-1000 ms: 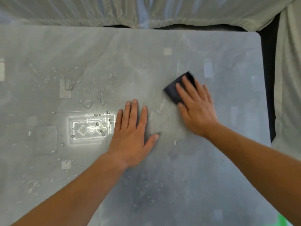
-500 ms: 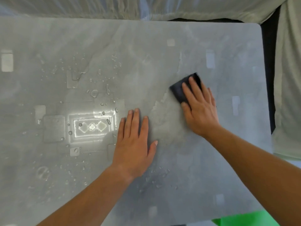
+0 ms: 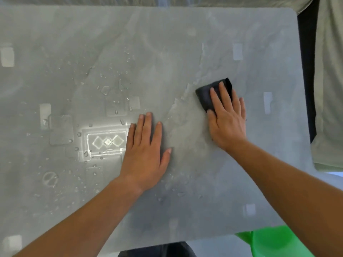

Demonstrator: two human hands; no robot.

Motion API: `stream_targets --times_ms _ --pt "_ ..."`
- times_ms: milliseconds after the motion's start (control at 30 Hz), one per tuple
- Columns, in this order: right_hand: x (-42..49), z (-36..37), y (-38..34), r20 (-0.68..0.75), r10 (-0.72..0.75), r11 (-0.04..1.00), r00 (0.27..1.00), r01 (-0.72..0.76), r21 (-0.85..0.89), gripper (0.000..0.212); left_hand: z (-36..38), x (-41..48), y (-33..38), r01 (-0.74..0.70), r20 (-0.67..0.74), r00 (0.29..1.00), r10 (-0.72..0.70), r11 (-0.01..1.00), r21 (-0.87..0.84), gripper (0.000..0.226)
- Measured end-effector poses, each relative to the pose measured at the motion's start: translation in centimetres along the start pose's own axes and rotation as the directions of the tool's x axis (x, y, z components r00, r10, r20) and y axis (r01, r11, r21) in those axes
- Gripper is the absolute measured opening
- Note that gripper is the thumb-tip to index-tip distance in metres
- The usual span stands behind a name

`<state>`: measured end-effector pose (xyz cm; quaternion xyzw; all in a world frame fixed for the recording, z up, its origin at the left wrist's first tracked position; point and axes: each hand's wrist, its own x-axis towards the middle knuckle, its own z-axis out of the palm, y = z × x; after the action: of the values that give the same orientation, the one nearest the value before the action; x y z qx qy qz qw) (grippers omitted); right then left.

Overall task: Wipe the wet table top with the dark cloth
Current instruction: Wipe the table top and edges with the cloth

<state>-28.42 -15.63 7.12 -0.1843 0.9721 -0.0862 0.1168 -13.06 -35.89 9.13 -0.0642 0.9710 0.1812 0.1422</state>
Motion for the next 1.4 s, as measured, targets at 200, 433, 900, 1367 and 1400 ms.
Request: stream_targets --times_ms 200,433,900,1367,1400 --pt "-7.8 2.7 -2.2 -0.003 -0.237 0.969 0.971 0.236 -0.068 0.057 1.2 -3.4 1.2 0.048 -0.006 0.999 -0.048 0.999 -0.026 0.072" --pt "-5.3 0.8 0.7 0.031 -0.175 0.984 0.984 0.176 -0.023 0.058 2.7 -6.6 2.5 0.062 -0.023 0.998 -0.062 0.998 -0.02 0.071" --pt "-10.8 1.9 1.5 0.059 -0.251 0.968 0.966 0.252 -0.014 0.057 3.1 -7.9 0.7 0.097 0.079 0.992 -0.098 0.995 0.017 0.078" --pt "-20.0 4.6 1.9 -0.026 -0.238 0.971 0.971 0.236 -0.048 0.058 6.1 -15.2 -0.2 0.046 0.008 0.999 -0.046 0.996 0.071 0.072" --pt "-20.1 4.6 1.4 -0.05 -0.119 0.993 0.992 0.119 -0.019 0.058 6.3 -15.7 -0.5 0.056 0.005 0.998 -0.057 0.995 0.082 0.072"
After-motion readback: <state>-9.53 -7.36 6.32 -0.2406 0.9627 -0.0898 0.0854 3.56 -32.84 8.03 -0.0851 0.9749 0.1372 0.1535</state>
